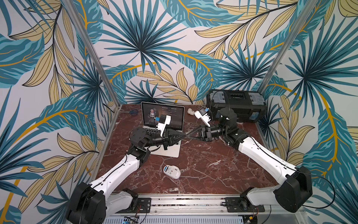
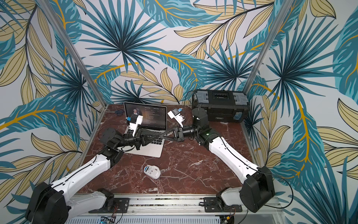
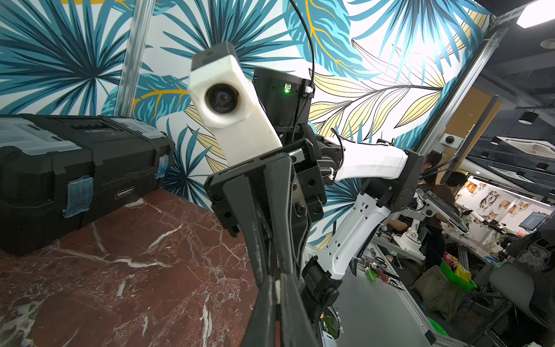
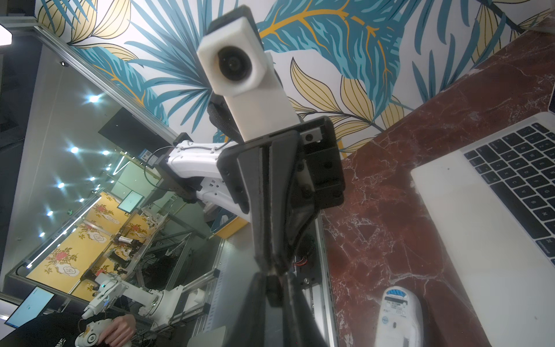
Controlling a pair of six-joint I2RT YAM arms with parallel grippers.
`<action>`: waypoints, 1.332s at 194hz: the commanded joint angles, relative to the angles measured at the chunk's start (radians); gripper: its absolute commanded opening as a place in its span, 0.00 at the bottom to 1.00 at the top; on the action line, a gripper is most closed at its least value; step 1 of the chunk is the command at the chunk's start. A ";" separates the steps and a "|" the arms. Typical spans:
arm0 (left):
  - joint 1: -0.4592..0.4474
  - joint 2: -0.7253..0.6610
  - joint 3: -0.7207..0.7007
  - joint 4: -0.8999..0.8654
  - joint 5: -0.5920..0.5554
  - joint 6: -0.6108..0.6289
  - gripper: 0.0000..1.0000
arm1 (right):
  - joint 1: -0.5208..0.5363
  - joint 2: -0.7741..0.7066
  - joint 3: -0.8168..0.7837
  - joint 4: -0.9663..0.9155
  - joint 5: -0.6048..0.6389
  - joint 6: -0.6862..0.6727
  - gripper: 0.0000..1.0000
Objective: Remove the wireless mouse receiver from the laptop
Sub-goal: Adjust the USB plug.
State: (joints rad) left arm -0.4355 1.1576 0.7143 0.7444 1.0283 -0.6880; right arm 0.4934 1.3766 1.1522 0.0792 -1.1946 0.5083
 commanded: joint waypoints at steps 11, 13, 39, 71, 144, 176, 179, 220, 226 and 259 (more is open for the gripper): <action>-0.004 -0.018 0.020 0.010 -0.005 0.008 0.00 | 0.007 0.017 0.020 0.000 -0.008 -0.001 0.15; -0.005 -0.018 0.020 0.010 -0.005 0.008 0.00 | 0.008 0.018 0.019 -0.001 -0.009 -0.001 0.15; -0.004 -0.013 0.020 0.009 -0.006 0.008 0.00 | 0.013 0.021 0.017 0.012 -0.008 0.009 0.19; -0.006 -0.009 0.022 0.010 -0.008 0.010 0.00 | 0.013 0.025 0.015 0.015 -0.013 0.009 0.21; -0.006 -0.008 0.019 0.012 -0.005 0.010 0.00 | 0.012 0.022 0.023 0.004 -0.011 0.000 0.00; -0.003 -0.020 0.008 -0.002 -0.033 0.024 0.41 | 0.003 0.005 0.061 -0.153 0.004 -0.106 0.00; -0.001 -0.024 0.005 -0.001 -0.039 0.026 0.46 | 0.002 0.003 0.067 -0.182 0.011 -0.130 0.00; 0.175 -0.148 -0.127 0.018 -0.189 -0.041 0.64 | 0.003 -0.008 0.168 -0.715 0.222 -0.525 0.00; 0.214 -0.169 -0.156 -0.015 -0.218 -0.049 0.64 | 0.019 0.003 0.192 -0.811 0.293 -0.588 0.00; 0.336 -0.210 -0.231 -0.454 -0.329 -0.018 0.55 | 0.188 0.097 0.276 -1.113 0.678 -0.781 0.00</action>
State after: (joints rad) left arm -0.1501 0.9531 0.5457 0.6159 0.8043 -0.7181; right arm 0.5758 1.3964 1.3880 -0.6754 -0.8345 -0.0402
